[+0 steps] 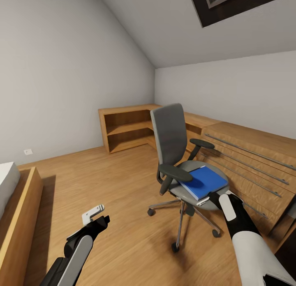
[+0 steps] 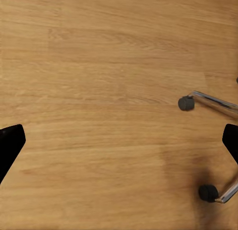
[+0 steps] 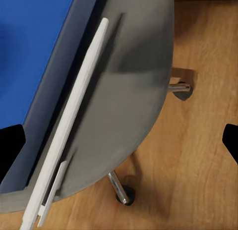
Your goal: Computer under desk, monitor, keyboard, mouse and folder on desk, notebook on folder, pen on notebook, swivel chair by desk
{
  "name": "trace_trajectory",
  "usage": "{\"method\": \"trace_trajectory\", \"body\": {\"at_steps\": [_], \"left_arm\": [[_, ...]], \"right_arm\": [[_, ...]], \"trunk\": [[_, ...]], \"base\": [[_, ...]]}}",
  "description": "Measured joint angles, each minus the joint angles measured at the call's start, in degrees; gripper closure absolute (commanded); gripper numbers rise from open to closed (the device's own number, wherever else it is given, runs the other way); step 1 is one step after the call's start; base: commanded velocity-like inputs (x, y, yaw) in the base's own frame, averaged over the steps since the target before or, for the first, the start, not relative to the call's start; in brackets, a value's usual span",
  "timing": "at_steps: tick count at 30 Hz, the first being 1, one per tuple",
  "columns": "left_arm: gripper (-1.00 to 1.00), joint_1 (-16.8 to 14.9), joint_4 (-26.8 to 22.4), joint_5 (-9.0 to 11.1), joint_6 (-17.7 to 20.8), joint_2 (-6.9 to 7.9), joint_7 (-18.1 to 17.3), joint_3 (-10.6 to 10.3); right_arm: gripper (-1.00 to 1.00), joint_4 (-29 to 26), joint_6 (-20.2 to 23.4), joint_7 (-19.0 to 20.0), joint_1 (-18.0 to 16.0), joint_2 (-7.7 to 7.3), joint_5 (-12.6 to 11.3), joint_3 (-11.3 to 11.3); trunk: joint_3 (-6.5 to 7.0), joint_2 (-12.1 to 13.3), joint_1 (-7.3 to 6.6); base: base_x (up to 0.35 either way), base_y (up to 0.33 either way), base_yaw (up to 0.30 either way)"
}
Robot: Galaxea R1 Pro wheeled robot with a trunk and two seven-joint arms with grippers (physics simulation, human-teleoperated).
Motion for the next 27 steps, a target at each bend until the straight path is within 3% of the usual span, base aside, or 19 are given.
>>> {"method": "trace_trajectory", "body": {"at_steps": [16, 27], "left_arm": [[-1.00, 0.00, -0.12, 0.12, 0.08, -0.01, 0.00, 0.00], [-1.00, -0.02, -0.17, 0.14, 0.06, -0.08, 0.01, -0.09]], "right_arm": [[-1.00, 0.29, 0.00, -0.07, 0.00, -0.08, 0.03, 0.00], [-1.00, 0.28, 0.00, -0.07, 0.00, -0.09, 0.03, 0.04]], "trunk": [[0.00, 0.00, 0.00], [-0.71, -1.59, 0.87]], "base": [[0.014, 0.000, 0.000], [0.000, 0.000, 0.000]]}}
